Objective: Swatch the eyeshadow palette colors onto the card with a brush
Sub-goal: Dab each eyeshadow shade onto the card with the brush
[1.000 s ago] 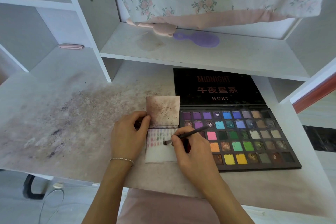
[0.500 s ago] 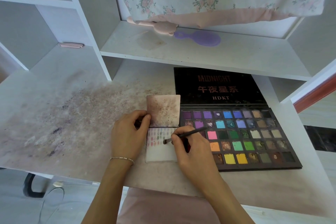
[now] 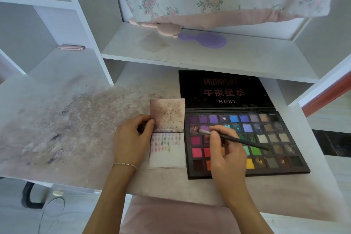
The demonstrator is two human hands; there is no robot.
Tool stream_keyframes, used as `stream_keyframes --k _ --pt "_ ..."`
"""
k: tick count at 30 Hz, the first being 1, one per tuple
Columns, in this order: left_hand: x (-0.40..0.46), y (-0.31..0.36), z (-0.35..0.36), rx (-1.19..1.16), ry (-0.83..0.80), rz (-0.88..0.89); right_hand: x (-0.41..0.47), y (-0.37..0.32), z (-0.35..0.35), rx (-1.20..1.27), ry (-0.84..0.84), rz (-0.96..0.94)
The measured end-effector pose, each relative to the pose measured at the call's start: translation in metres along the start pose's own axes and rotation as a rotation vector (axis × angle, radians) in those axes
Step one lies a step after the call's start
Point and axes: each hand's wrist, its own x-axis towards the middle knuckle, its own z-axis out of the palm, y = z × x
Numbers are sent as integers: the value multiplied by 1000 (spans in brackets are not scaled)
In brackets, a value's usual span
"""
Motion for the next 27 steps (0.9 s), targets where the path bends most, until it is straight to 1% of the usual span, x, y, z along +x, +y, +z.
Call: stream_keyframes --k 5,11,18,23,27 --pt "0 -2 0 21 3 -14 -1 6 -27 -33 58 23" --pt "0 2 4 16 36 -44 -1 21 -66 -124 133 111" --pt "-3 11 8 -12 64 -91 2 38 -98 -263 310 175" --pt "-6 11 7 2 67 -72 5 44 -106 -305 330 210" --pt "-6 11 9 7 75 -70 7 43 -106 -322 303 190"
